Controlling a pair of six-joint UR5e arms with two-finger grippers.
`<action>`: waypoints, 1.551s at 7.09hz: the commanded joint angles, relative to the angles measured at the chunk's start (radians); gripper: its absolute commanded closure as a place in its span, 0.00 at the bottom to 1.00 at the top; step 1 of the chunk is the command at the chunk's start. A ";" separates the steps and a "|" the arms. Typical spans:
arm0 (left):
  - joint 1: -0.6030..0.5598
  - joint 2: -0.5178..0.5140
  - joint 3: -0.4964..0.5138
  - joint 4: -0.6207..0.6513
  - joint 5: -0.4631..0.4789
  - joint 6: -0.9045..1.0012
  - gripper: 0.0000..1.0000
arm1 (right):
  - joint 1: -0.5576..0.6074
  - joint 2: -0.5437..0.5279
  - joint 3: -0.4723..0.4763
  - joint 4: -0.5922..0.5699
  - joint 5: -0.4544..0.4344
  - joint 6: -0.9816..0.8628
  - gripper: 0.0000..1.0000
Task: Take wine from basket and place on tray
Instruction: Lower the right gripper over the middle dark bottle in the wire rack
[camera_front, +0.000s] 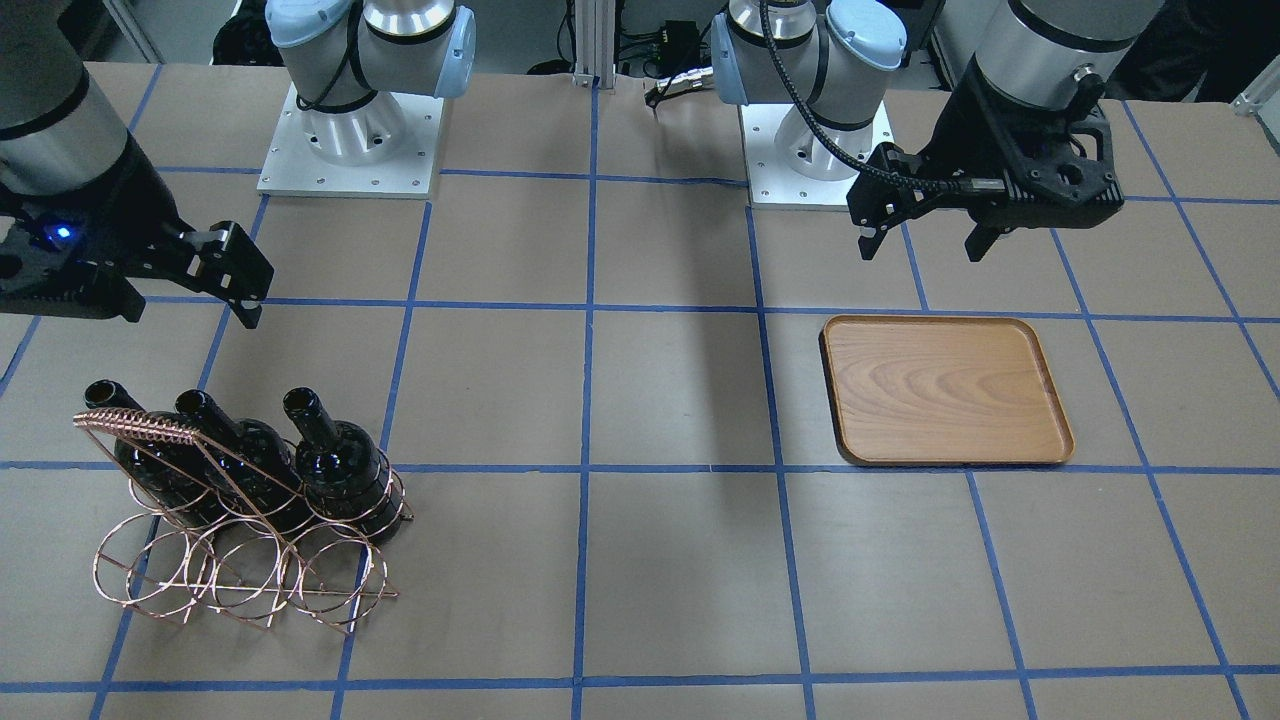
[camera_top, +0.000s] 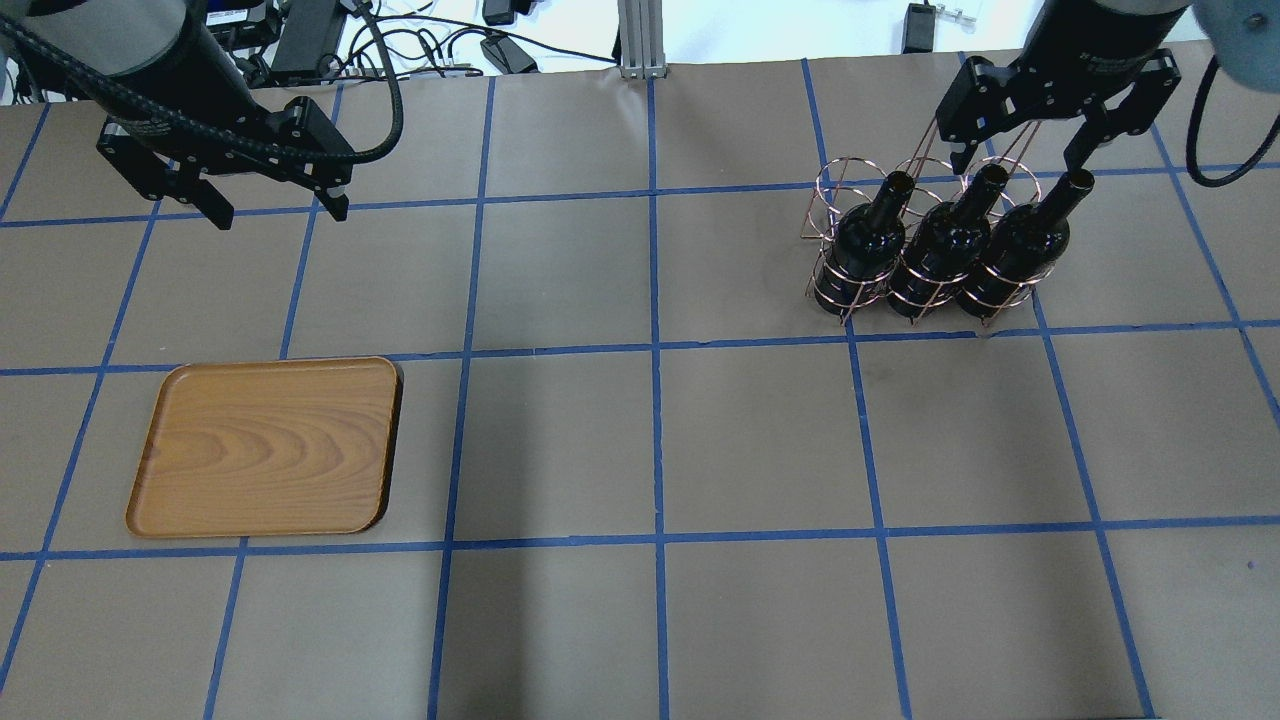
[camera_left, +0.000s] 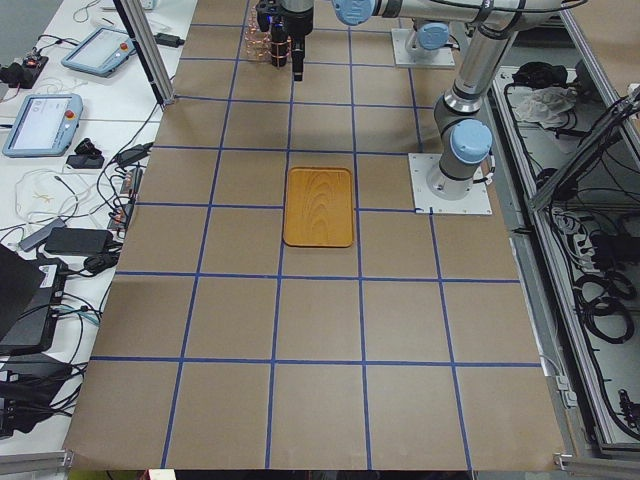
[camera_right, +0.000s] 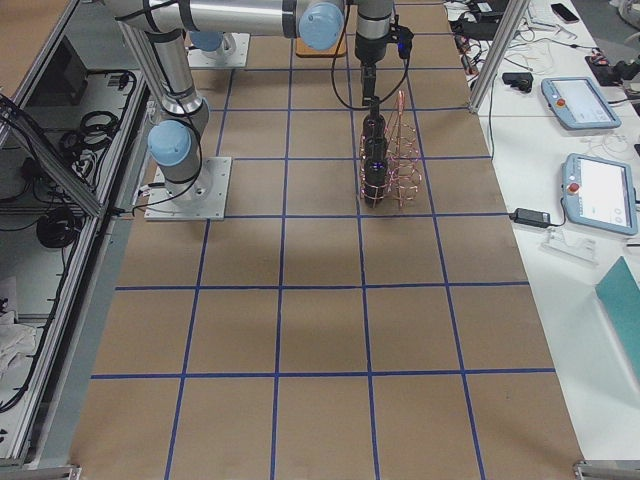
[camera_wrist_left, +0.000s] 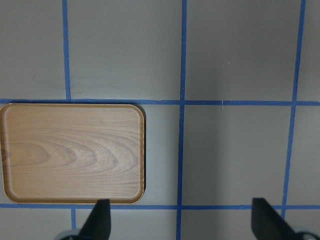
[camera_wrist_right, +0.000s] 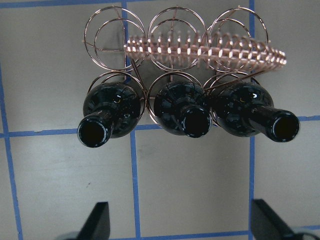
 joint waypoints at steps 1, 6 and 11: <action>0.005 0.000 0.000 0.000 0.000 0.000 0.00 | -0.008 0.082 0.014 -0.057 -0.021 -0.038 0.00; 0.005 -0.001 0.000 -0.001 0.000 0.000 0.00 | -0.017 0.110 0.020 -0.094 -0.029 -0.040 0.25; 0.005 0.000 0.000 -0.003 -0.001 0.000 0.00 | -0.017 0.107 0.014 -0.106 -0.030 -0.041 0.81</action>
